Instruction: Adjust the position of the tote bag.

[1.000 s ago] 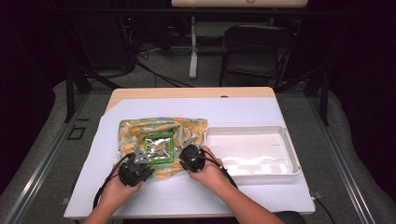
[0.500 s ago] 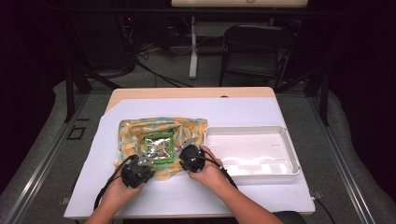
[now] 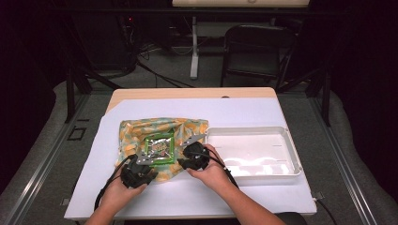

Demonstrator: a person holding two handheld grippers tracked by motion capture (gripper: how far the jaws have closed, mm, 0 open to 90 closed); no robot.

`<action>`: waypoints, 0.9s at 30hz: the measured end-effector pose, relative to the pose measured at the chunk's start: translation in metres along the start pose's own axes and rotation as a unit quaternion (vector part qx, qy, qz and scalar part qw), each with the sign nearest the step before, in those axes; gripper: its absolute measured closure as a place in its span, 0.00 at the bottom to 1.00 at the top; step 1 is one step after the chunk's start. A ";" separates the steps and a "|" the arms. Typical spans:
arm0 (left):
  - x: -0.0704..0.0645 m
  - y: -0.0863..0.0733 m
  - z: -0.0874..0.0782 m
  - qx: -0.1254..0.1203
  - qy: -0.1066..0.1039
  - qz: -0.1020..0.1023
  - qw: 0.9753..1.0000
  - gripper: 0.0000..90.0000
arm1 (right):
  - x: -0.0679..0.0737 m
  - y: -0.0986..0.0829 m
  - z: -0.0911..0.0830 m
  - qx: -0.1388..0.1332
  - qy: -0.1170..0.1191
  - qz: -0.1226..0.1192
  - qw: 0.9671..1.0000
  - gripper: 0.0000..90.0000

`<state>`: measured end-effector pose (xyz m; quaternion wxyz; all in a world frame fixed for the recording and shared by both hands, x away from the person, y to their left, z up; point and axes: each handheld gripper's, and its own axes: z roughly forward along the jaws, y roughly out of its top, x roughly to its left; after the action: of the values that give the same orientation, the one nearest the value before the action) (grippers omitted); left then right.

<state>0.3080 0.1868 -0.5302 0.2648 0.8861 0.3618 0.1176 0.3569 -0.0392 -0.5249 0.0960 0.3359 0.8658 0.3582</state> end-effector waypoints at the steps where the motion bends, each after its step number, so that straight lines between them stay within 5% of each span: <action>1: 0.000 0.000 -0.002 -0.008 -0.003 -0.004 1.000 0.76 | 0.000 0.001 -0.001 -0.007 0.000 0.000 1.000 0.68; 7: 0.003 0.002 -0.015 -0.047 -0.003 -0.022 0.999 0.65 | 0.004 0.004 -0.010 -0.038 -0.006 -0.002 0.999 0.61; 18: 0.008 0.000 -0.024 -0.070 -0.012 -0.044 0.997 0.60 | 0.003 0.007 -0.016 -0.056 0.011 0.010 0.998 0.50; 27: 0.016 0.008 -0.036 -0.101 -0.010 -0.066 0.993 0.58 | -0.003 0.008 -0.020 -0.065 0.029 0.026 0.997 0.56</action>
<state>0.3098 0.2070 -0.4955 0.3636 0.8301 0.4033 0.1268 0.3552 -0.0482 -0.5048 0.0826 0.3410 0.8341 0.4256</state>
